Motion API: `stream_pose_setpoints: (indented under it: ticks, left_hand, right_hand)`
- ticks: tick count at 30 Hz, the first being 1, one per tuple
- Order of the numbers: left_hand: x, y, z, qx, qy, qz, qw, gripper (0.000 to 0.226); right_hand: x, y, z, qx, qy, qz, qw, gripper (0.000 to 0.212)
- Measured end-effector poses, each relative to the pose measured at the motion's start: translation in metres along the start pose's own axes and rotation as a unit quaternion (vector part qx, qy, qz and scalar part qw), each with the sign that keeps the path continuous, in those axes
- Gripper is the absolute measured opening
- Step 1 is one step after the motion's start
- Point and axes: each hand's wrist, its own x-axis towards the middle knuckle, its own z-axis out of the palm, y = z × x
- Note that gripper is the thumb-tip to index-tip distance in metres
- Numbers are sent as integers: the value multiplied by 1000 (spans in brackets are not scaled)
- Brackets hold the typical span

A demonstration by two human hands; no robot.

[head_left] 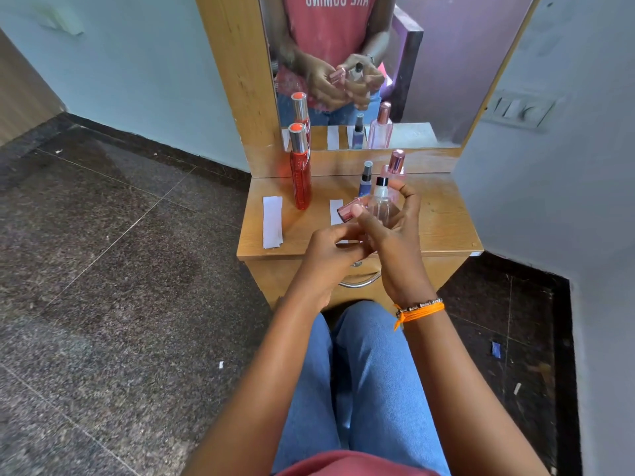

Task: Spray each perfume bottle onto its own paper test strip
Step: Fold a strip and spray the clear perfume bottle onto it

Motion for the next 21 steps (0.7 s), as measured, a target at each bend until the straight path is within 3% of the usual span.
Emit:
stream_pose_setpoints:
  ticks: [8,12,17,21]
  left_hand:
    - [-5,-7,-6,46,-10,-3,999,22]
    - [-3,-6,-10,59,4,10,998,27]
    - [-4,-11,-11,70,13,9,997,30]
    - [-2,-8,-10,62,6,14,998,30]
  right_hand:
    - [10,-23,-22,23,45,-77,996,35]
    - [14,-32,-32,-93,-8,-107,990,23]
    - [17,-37,-39,-235,-65,-114,963,26]
    - [15,-37,-41,-269,-98,-82,955,30]
